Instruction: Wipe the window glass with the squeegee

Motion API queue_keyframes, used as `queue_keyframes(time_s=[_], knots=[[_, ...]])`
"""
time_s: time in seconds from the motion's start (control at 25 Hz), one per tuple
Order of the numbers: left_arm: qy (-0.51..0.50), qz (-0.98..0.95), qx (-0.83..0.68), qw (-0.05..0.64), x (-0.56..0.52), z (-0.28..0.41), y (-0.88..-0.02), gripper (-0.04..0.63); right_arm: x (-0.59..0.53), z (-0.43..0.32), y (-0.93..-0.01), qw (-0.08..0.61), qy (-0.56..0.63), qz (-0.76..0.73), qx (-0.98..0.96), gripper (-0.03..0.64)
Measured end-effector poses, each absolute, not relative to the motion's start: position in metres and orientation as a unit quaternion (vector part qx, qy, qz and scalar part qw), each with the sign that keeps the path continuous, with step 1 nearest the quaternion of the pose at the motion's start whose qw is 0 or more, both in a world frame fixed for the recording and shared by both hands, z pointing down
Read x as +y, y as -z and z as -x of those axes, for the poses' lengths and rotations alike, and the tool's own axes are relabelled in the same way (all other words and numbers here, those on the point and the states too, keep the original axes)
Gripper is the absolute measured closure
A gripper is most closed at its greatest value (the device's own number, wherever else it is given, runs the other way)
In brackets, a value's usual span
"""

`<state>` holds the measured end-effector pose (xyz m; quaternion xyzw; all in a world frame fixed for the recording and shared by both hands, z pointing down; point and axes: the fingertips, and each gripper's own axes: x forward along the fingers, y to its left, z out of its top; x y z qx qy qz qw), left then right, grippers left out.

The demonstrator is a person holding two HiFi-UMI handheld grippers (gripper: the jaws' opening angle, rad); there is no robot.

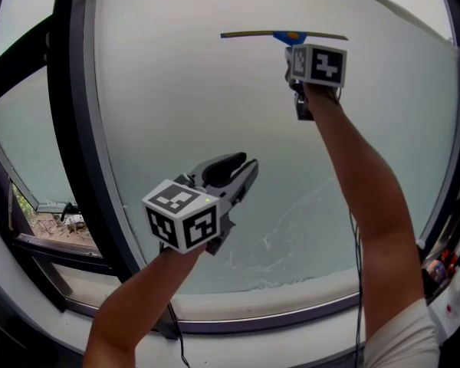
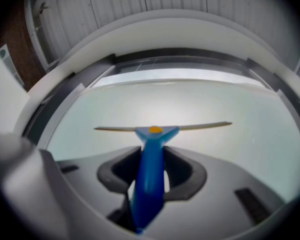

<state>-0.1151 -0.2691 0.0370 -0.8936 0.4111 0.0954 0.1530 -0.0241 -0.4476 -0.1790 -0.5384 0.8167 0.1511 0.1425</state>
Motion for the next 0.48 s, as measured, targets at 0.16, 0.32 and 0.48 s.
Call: queue_keyframes(time_s=[0.16, 0.32, 0.48], knots=[[-0.094, 0.895, 0.411, 0.147, -0.270, 0.116, -0.042, 0.468, -0.448, 0.024, 0.172, 0.139, -0.149, 0.540, 0.817, 0.469], [-0.093, 0.896, 0.410, 0.142, -0.269, 0.117, -0.046, 0.469, -0.449, 0.026, 0.162, 0.131, -0.142, 0.543, 0.817, 0.470], [-0.089, 0.897, 0.410, 0.137, -0.269, 0.117, -0.051, 0.469, -0.449, 0.026, 0.153, 0.125, -0.141, 0.544, 0.817, 0.471]])
